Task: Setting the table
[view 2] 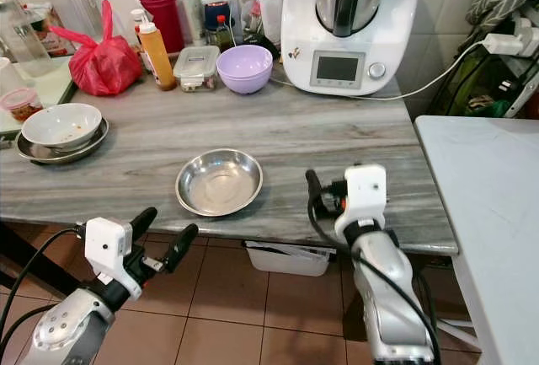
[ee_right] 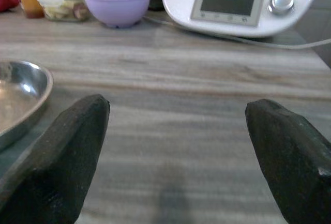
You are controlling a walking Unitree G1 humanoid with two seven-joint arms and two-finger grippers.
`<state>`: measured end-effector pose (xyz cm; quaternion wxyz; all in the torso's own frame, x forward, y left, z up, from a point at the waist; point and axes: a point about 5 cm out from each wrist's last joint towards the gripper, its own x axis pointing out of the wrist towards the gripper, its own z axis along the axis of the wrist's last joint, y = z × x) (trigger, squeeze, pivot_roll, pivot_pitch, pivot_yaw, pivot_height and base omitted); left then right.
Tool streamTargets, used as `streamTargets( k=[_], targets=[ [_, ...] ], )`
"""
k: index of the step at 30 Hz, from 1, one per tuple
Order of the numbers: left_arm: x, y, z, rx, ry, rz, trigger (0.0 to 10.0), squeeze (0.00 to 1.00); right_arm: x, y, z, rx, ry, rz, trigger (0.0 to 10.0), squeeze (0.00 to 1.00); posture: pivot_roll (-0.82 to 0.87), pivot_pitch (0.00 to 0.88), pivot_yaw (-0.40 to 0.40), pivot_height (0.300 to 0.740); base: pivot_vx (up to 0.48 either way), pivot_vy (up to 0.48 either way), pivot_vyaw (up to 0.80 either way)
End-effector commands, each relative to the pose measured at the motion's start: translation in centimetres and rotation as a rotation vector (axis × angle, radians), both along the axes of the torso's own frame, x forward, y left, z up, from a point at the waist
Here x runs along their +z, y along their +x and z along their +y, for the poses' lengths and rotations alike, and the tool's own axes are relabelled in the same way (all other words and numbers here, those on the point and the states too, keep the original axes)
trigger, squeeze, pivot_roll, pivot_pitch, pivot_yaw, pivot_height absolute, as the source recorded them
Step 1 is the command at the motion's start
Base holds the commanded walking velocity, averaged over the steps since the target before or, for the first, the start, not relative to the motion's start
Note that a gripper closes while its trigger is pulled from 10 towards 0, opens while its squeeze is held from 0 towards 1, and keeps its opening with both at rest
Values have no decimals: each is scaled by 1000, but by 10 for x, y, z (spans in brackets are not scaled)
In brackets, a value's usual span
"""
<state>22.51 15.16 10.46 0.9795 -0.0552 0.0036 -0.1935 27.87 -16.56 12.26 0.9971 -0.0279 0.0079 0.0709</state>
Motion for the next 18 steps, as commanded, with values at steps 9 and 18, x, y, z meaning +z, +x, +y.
streamTargets(
  k=[9,18],
  targets=[
    [-5,6,8,224,48,-14,10000,0,18,-5,9,70,-21,-32,10000,0,-100,26,43,740,0,0,0],
    [-9,4,18,335,81,-24,10000,0,10,-5,10,116,-31,7,10000,0,-96,21,36,740,0,0,0]
  ],
)
